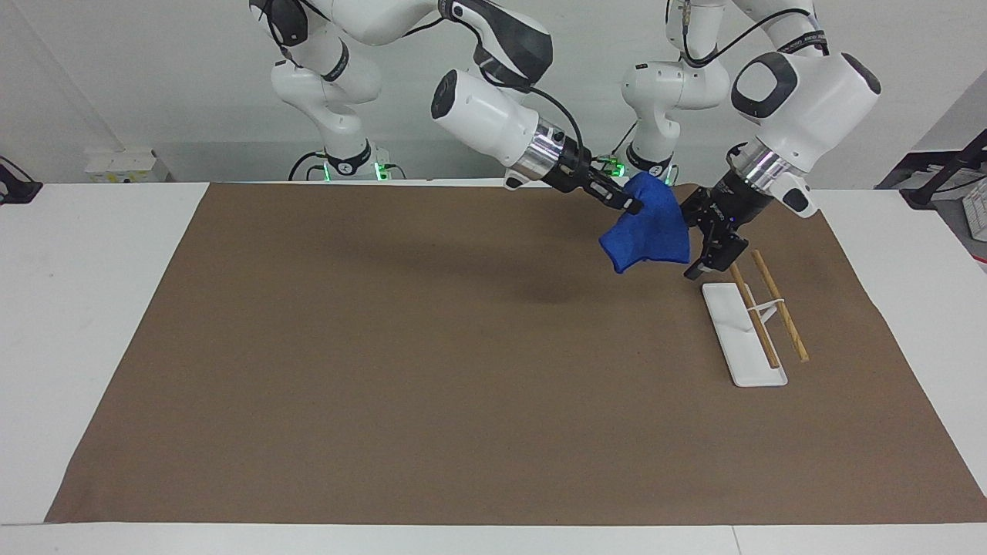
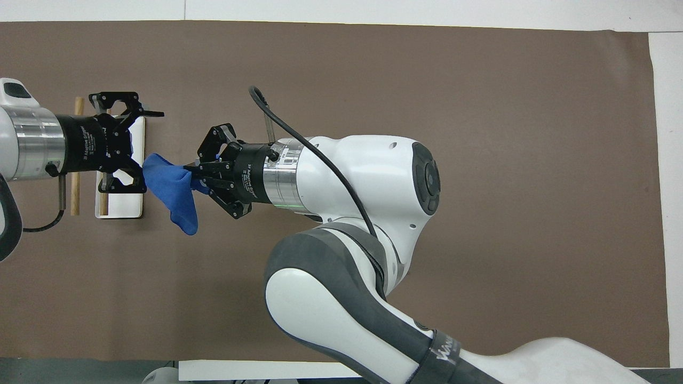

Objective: Right arm passes towel to left arm to hang
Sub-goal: 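Grasp the towel with the left gripper from the right gripper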

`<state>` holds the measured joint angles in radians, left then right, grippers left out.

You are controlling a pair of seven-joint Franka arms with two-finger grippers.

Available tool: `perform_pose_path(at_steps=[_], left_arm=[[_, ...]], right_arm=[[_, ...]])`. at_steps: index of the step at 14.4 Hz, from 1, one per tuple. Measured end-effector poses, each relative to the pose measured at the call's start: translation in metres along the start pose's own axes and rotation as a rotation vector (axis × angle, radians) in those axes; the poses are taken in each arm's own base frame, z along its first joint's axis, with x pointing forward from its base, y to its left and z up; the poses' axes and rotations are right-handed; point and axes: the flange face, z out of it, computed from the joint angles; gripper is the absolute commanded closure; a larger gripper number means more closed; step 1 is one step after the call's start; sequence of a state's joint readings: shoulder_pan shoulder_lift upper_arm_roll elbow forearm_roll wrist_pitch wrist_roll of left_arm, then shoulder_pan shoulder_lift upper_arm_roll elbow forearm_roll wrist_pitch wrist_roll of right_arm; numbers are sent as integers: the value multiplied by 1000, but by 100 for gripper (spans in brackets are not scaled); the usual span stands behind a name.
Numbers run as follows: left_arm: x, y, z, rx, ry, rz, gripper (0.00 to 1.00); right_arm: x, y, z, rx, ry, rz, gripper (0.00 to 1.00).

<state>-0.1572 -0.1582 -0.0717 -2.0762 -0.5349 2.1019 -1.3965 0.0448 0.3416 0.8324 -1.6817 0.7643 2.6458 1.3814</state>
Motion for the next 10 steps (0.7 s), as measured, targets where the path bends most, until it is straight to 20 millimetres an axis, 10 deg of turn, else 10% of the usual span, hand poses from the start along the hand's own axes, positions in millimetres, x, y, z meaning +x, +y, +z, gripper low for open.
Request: perform_pose_path(at_steps=[8, 10], left_arm=[[6, -10, 11, 58, -7, 39, 96], [10, -11, 9, 71, -10, 44, 100]], right_arm=[[0, 0, 0, 0, 0, -1, 100], [0, 0, 0, -1, 0, -1, 100]])
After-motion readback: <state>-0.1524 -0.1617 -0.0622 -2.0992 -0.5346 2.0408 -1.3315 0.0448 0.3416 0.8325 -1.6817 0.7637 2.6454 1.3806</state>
